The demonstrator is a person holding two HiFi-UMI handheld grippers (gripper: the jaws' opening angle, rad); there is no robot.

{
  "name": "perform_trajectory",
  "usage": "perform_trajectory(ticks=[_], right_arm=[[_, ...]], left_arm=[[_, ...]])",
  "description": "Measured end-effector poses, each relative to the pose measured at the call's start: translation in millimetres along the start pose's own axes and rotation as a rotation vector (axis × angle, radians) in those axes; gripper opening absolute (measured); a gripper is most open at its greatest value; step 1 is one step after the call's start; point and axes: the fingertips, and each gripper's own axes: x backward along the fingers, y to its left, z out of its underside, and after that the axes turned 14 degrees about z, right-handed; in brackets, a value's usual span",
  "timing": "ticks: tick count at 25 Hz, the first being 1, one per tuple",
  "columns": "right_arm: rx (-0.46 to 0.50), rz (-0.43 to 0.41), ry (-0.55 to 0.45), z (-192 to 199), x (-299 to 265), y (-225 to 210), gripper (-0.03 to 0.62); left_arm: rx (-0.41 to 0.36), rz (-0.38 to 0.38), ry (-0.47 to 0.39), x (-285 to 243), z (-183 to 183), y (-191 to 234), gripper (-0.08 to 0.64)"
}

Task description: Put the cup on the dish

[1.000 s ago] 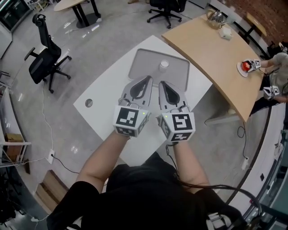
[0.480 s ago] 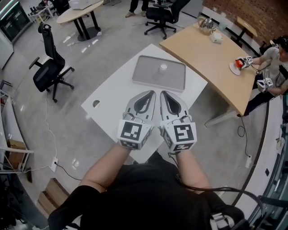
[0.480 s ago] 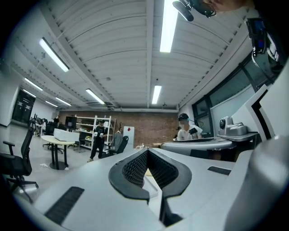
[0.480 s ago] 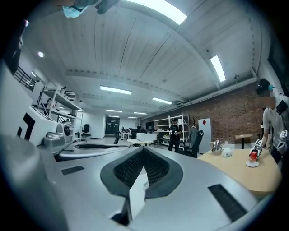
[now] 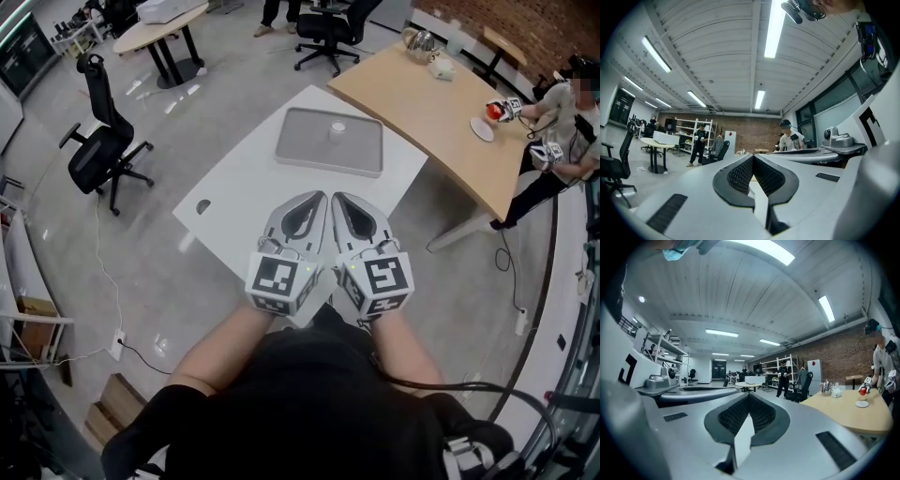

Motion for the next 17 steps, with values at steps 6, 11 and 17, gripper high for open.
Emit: perform_trajectory(ticks=[6,11,17], right_arm=[[0.002,0.010,0.007,-2.1,9.2,4.2,0.012],[0.022,0.034,0.011,-2.9,19.2,6.5,0.012],[0.027,0.079,-0.005,-9.6,24.5,0.3,0.012]], left_arm=[[-0.016,0.039,-0.002,7.6,3.5,-10.0,0.006],[-0.015,0.054,0.003,11.5,6.3,-16.0,0.006],[-0.019,0.063,-0.002,11.3,-4.2,-19.7,0.006]])
